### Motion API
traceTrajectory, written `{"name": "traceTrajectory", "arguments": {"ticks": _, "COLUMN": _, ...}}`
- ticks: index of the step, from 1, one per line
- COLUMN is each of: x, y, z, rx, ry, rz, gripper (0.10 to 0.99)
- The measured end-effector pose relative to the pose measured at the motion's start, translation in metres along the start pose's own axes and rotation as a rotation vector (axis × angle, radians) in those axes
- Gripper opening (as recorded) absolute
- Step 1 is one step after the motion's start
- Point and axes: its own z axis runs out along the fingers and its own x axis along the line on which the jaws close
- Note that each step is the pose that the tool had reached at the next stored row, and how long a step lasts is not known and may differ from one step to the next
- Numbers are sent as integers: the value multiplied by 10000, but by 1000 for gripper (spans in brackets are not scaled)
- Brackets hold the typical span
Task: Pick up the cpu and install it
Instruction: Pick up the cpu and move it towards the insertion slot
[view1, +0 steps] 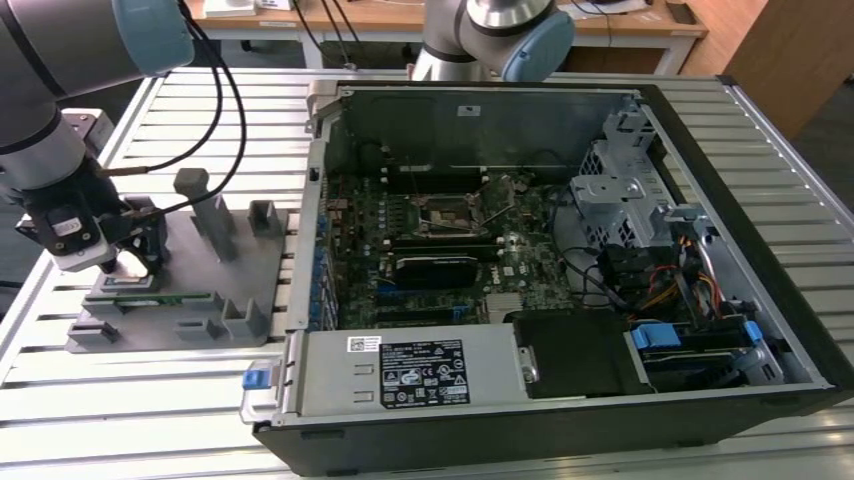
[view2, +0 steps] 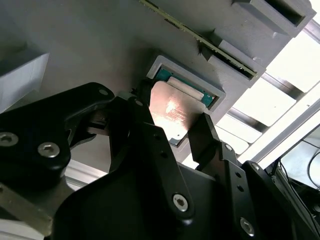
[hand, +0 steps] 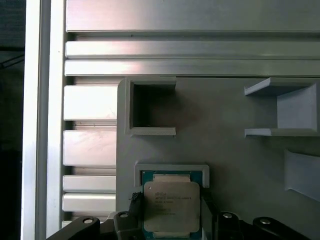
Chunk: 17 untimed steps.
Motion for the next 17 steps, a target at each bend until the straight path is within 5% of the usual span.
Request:
{"name": "traceTrajectory", "arguments": {"ticks": 9, "x": 2, "y": 5, "z": -134, "rx": 0, "ry": 1, "rz": -8, "gripper": 545}}
{"name": "traceTrajectory", "arguments": {"ticks": 17, "x": 2, "y": 6, "z": -145, "rx": -14, "ry": 3, "rz": -8, "gripper": 545}}
